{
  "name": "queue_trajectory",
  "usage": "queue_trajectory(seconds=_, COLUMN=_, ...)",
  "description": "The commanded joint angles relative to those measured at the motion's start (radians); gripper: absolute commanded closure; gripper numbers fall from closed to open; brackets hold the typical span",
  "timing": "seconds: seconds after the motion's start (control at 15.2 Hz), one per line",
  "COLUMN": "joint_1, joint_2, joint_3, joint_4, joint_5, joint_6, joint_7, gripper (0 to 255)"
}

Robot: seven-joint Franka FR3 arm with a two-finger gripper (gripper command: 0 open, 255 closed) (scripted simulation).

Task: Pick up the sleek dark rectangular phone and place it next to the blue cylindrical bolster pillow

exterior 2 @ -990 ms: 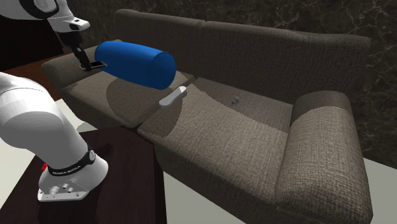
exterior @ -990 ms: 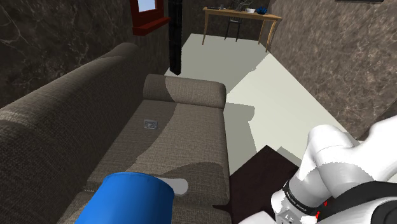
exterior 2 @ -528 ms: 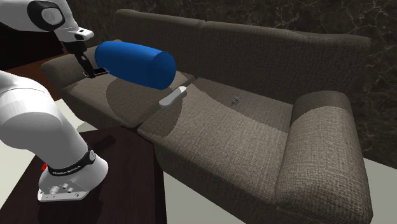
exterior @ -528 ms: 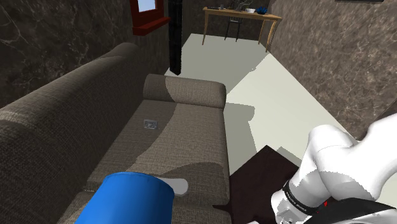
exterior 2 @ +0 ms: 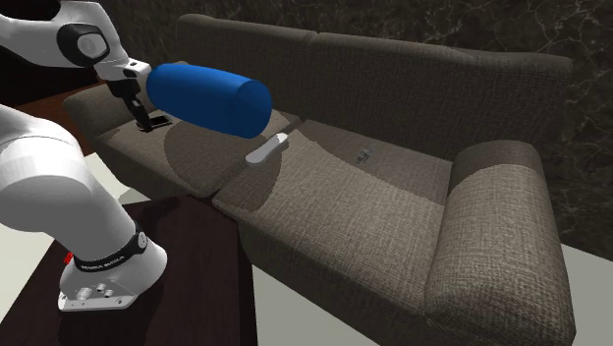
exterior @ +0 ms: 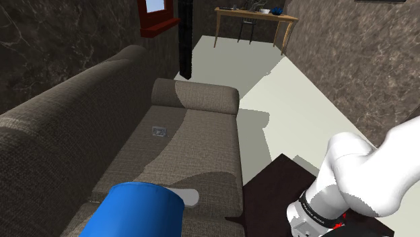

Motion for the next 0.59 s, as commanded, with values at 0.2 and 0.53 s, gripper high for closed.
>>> queue_trajectory(seconds=0.2, joint_1=-0.051, joint_2=0.065, joint_3=0.078, joint_4=-0.029, joint_5=-0.007, joint_6=0.097, joint_7=0.013, gripper=255)
queue_trajectory(seconds=0.53, joint_1=-0.137, joint_2=0.145, joint_3=0.184, joint_4=-0.05, joint_5=-0.039, joint_6=0.199, joint_7=0.041, gripper=255)
